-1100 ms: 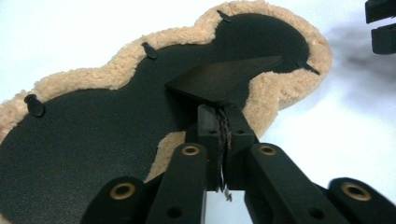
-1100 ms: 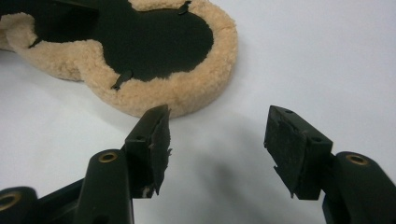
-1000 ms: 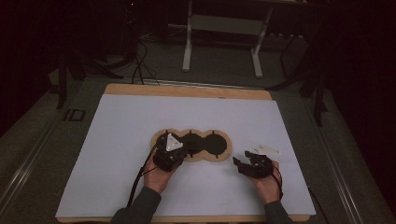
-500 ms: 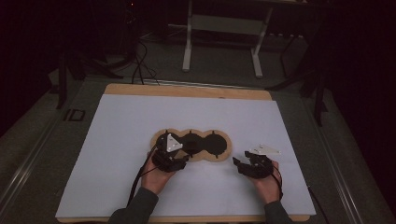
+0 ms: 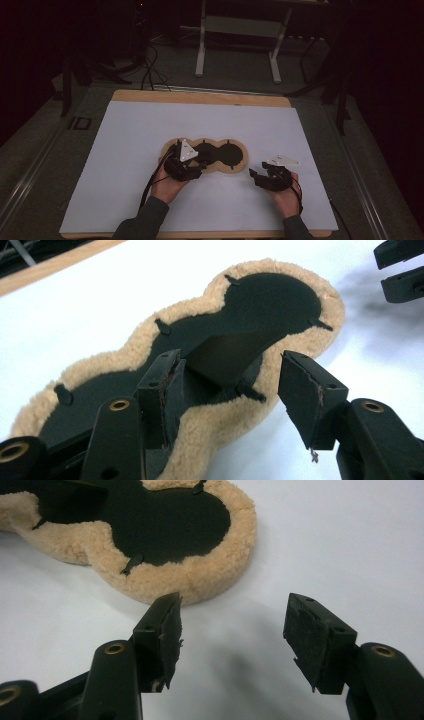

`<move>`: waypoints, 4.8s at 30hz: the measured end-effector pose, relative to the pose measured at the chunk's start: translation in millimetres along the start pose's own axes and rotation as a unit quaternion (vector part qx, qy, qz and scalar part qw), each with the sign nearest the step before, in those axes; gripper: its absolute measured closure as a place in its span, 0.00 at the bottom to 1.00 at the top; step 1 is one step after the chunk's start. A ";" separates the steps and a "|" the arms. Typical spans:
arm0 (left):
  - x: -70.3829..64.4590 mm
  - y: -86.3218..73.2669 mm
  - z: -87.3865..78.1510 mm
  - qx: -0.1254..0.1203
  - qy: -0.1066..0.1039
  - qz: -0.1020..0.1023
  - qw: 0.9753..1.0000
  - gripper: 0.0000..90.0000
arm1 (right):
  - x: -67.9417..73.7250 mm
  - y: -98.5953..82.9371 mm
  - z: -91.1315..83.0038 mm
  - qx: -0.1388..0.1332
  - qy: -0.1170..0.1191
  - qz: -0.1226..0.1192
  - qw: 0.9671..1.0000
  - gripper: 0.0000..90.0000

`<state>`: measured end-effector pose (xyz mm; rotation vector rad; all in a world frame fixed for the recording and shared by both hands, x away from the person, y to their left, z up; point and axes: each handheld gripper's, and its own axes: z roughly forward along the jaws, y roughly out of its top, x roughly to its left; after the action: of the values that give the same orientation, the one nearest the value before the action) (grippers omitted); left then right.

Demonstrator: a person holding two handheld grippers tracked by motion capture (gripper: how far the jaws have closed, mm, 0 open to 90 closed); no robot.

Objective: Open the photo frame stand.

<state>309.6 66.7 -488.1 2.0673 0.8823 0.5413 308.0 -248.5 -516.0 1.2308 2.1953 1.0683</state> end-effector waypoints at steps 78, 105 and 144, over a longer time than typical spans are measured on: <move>-16.9 21.2 56.3 0.085 0.069 0.149 0.983 0.76 | 0.4 0.2 0.9 0.001 0.007 -0.002 1.000 0.43; -3.3 17.8 43.3 0.036 0.042 0.119 0.991 0.80 | -1.0 1.4 -0.5 -0.003 0.015 0.011 1.000 0.43; 10.1 -3.1 15.1 -0.056 0.009 0.078 0.995 0.79 | 9.2 47.3 -3.0 -0.027 0.113 0.075 0.990 0.34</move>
<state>324.7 67.8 -498.8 2.0423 0.6880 0.6794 326.7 -226.8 -477.0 1.3261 2.2473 1.3805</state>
